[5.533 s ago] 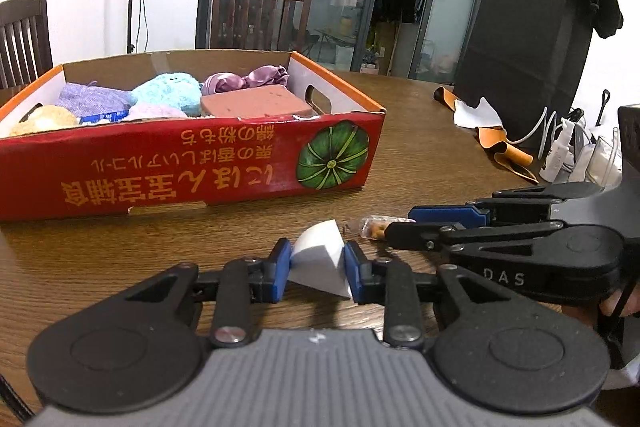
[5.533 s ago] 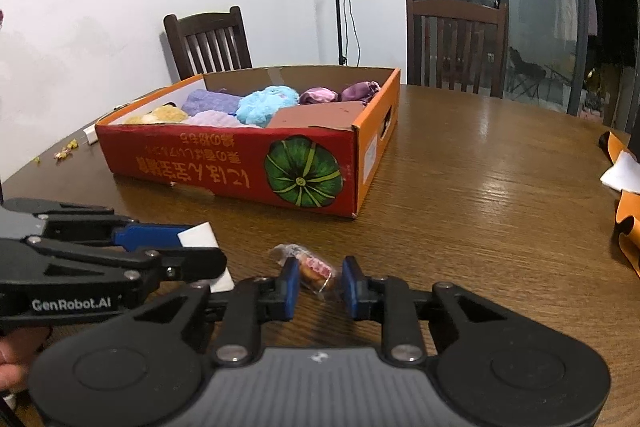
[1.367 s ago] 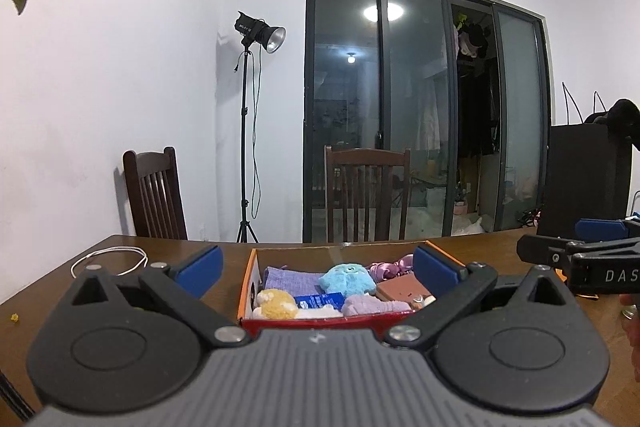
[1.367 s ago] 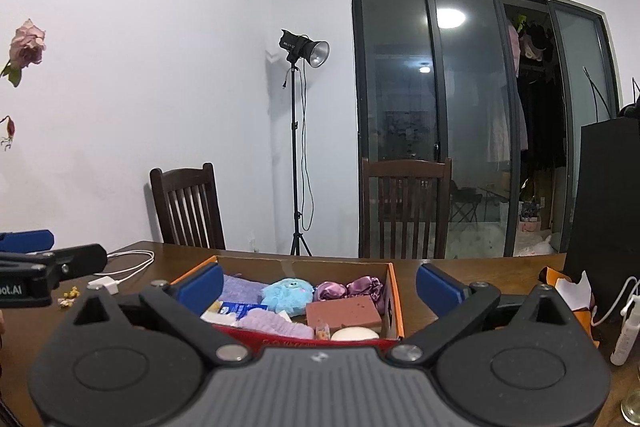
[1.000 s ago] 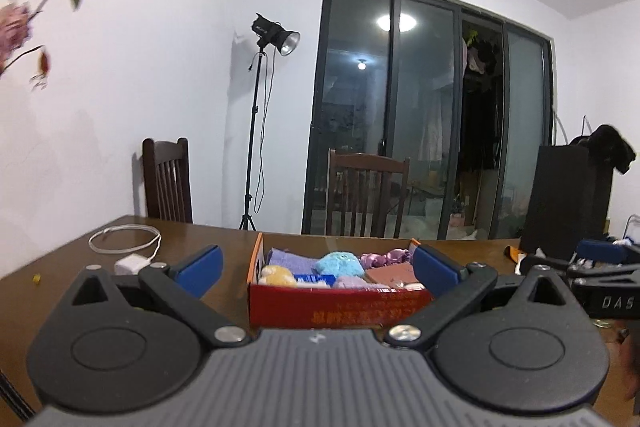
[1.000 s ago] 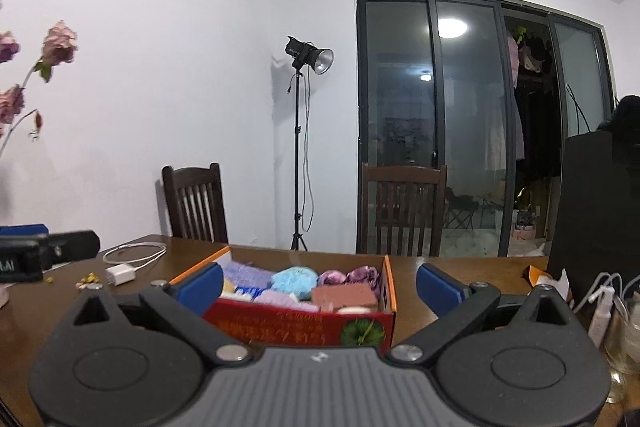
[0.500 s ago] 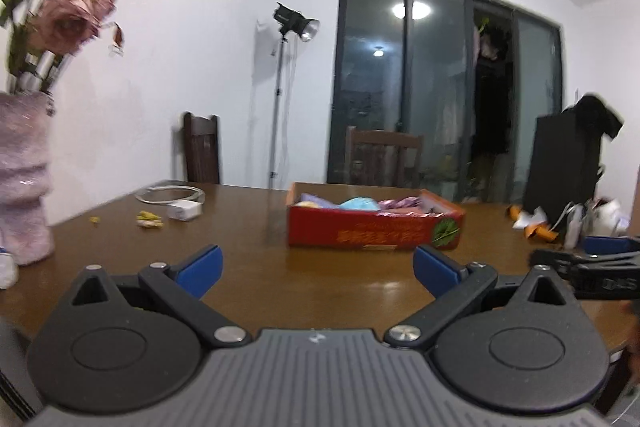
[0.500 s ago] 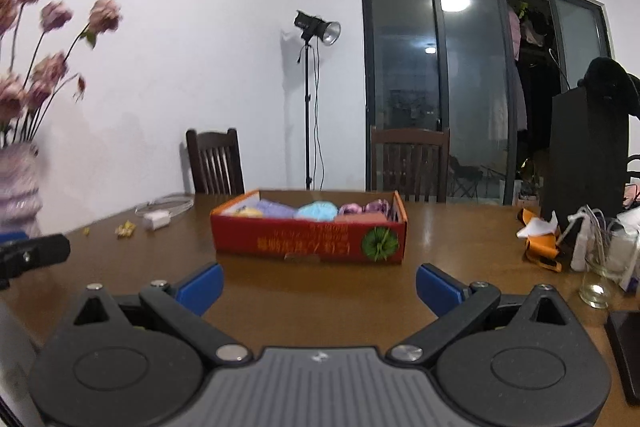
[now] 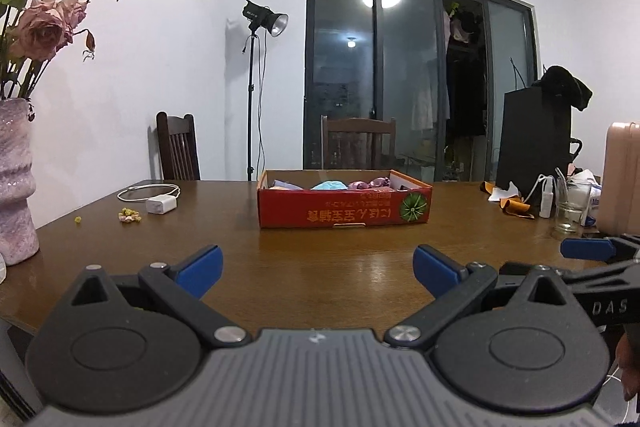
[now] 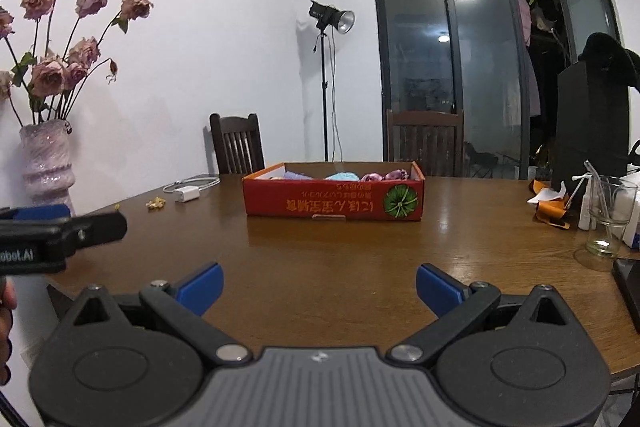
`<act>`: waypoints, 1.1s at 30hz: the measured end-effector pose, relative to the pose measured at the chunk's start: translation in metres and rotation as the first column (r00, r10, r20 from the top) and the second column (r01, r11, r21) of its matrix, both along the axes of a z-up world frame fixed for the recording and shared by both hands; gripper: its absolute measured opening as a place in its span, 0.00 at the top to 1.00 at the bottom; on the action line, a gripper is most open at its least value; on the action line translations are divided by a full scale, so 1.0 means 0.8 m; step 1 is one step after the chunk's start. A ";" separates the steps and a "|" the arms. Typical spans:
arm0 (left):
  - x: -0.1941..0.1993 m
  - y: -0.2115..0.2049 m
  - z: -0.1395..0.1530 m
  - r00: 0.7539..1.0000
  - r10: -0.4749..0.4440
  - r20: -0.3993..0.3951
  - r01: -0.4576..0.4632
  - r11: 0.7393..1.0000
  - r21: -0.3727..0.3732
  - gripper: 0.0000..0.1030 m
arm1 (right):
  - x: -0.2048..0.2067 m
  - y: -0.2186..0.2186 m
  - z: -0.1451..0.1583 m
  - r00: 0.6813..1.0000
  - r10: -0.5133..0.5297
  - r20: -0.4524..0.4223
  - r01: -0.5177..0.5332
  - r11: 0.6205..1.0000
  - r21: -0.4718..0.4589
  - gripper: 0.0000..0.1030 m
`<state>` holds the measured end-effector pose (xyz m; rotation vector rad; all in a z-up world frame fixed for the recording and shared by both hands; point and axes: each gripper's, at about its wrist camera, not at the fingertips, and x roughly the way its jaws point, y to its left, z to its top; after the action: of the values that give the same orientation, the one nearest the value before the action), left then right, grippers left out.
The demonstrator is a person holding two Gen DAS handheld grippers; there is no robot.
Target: Organize soft objects
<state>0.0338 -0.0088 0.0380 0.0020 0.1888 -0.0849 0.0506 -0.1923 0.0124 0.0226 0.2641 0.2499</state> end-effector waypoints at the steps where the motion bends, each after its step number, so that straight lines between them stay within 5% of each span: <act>1: 0.000 0.000 -0.001 1.000 -0.003 -0.003 0.003 1.000 0.001 0.00 | 0.000 0.000 0.000 1.000 -0.004 0.000 0.004 1.000 0.005 0.00; 33: 0.003 0.003 -0.004 1.000 -0.003 -0.019 0.002 1.000 -0.011 0.00 | 0.006 -0.005 0.000 1.000 -0.012 -0.027 0.012 1.000 0.016 0.00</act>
<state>0.0361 -0.0063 0.0350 -0.0095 0.2074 -0.0884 0.0558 -0.1960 0.0122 0.0435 0.2889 0.2396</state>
